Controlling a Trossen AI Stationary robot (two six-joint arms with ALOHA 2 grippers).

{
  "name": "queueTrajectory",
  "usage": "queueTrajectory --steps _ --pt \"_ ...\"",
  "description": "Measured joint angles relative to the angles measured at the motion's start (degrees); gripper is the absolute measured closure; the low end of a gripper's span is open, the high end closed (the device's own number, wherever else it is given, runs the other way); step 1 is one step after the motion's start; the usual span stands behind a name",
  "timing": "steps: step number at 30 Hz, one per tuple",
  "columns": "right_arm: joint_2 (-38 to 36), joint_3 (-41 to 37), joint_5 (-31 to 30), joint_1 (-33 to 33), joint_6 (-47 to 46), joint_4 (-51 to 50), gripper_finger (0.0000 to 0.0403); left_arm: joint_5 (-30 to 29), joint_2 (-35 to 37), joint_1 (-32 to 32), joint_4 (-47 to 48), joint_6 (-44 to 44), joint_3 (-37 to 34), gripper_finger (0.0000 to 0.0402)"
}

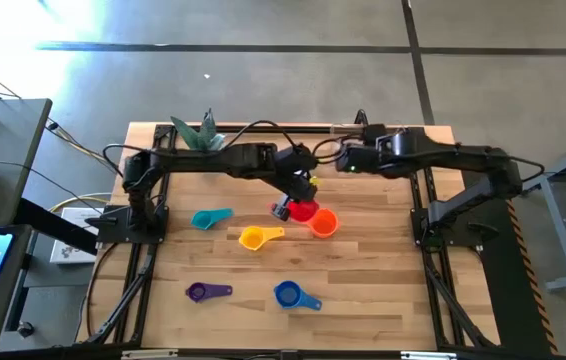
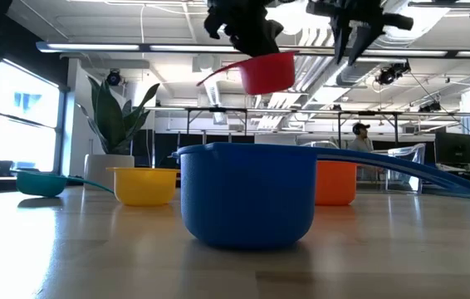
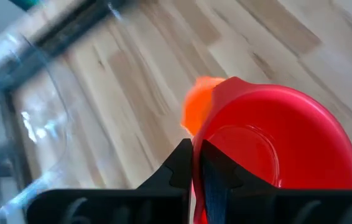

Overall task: Nest measuring cups in basket
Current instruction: Stack the red measuring cup on top of the orange measuring cup

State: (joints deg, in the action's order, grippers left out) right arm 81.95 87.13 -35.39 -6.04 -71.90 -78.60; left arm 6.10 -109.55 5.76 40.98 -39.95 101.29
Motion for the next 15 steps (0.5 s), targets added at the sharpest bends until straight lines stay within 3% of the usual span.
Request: queueTrajectory --steps 9,15 --pt "0.02 3.98 -2.49 -0.09 1.43 -0.66 0.0295 6.36 -3.33 -0.24 -12.95 -4.48 0.23 0.0394" --pt "0.17 3.97 -2.06 -0.10 1.38 -1.69 0.0295 9.61 -6.22 -0.16 -15.64 -5.61 -0.02 0.0394"
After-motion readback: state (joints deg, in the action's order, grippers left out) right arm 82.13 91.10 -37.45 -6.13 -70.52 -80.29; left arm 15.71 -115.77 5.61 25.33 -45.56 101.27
